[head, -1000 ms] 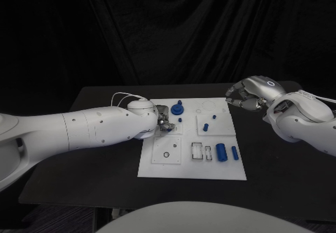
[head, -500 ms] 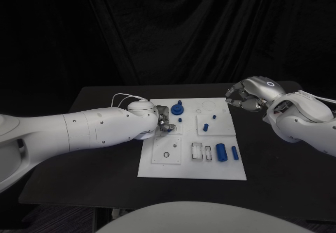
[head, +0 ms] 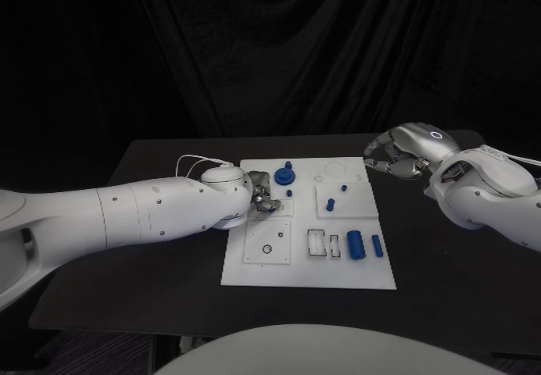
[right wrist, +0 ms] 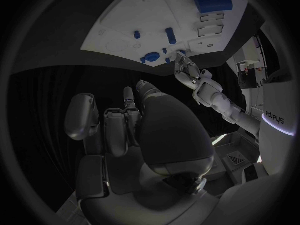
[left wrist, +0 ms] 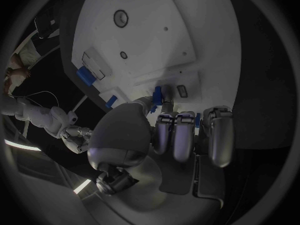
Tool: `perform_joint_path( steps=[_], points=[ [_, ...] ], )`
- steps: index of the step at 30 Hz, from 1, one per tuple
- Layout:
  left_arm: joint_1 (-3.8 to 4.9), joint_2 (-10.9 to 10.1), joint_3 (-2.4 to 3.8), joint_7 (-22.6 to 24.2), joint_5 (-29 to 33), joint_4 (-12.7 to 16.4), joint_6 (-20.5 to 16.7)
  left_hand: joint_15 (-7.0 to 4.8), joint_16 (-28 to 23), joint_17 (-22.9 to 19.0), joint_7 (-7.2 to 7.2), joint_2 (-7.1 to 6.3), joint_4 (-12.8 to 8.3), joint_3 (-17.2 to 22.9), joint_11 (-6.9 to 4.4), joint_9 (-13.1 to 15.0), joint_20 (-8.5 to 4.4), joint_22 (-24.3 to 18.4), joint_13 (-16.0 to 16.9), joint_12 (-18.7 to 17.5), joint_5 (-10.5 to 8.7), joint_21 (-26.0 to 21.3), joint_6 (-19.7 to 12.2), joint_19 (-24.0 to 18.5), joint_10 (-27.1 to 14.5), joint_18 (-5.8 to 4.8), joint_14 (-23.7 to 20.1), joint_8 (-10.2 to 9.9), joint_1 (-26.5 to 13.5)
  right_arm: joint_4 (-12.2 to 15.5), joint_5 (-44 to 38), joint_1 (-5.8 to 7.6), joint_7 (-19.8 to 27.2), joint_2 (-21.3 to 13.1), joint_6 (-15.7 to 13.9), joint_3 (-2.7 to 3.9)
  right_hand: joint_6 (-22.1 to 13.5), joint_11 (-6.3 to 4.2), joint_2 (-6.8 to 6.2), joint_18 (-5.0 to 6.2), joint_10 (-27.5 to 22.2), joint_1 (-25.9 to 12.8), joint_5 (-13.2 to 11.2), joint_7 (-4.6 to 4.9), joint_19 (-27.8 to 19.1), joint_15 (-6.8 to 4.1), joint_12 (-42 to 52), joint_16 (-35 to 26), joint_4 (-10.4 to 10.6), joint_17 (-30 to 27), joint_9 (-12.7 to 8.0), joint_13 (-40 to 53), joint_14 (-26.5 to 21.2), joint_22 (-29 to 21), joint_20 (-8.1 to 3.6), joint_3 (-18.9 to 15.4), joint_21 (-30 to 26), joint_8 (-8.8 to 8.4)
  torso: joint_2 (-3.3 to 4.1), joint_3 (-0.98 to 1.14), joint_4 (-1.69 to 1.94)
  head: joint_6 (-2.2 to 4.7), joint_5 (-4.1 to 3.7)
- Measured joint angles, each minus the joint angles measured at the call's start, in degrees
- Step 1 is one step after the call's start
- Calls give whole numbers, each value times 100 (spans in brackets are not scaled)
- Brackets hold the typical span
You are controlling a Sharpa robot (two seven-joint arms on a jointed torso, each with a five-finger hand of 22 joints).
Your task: Assemble the parts on the task board
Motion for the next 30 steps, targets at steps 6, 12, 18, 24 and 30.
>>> perform_joint_path(
  steps=[6,12,18,24,30],
  points=[
    [-20,-106,-16,70,6,113,-229,0,0,0,7,-25,-14,26,0,20,0,0,0,0,35,0,6,0,0,-1,0,-6,25,2,0,-3,-2,-14,0,0,0,0,0,0,0,0,0,0,0,0,0,0,0,0,0,0,0,0,0,0,0,0,4,0,0,0,-4],
    [-21,-120,-17,139,7,130,-415,0,0,0,10,-99,26,81,0,35,0,-1,0,0,35,0,10,0,0,-1,0,-6,-49,2,0,-8,-3,-14,0,0,0,0,0,0,0,0,0,0,0,0,0,0,0,0,-3,0,0,0,0,0,0,0,6,-1,1,0,6],
    [-28,-119,-16,210,7,123,-565,0,0,-1,10,-82,76,79,0,44,0,-1,0,0,-44,0,10,0,0,0,0,-28,-114,4,0,-10,-5,-8,2,0,0,0,0,0,0,0,0,0,0,0,0,0,0,0,-6,0,0,-1,0,0,0,0,7,-1,3,0,7],
    [-58,-120,-15,264,7,98,-703,0,0,-1,22,-80,124,77,0,66,0,-2,0,0,-239,-22,37,0,0,-1,0,-67,-250,4,0,-12,-7,-7,5,0,0,0,0,0,0,0,0,0,0,0,0,0,0,0,-6,0,0,-1,0,0,0,0,7,-2,3,0,6],
    [-129,-122,-15,297,7,80,-818,0,0,-1,19,-52,138,63,0,73,0,-2,0,0,-276,-22,40,0,0,0,0,-67,-277,7,0,-12,-10,-7,10,0,0,0,0,0,0,0,0,0,-1,0,0,0,0,0,-6,0,0,-1,0,0,0,0,7,-2,3,0,9]
  ],
)
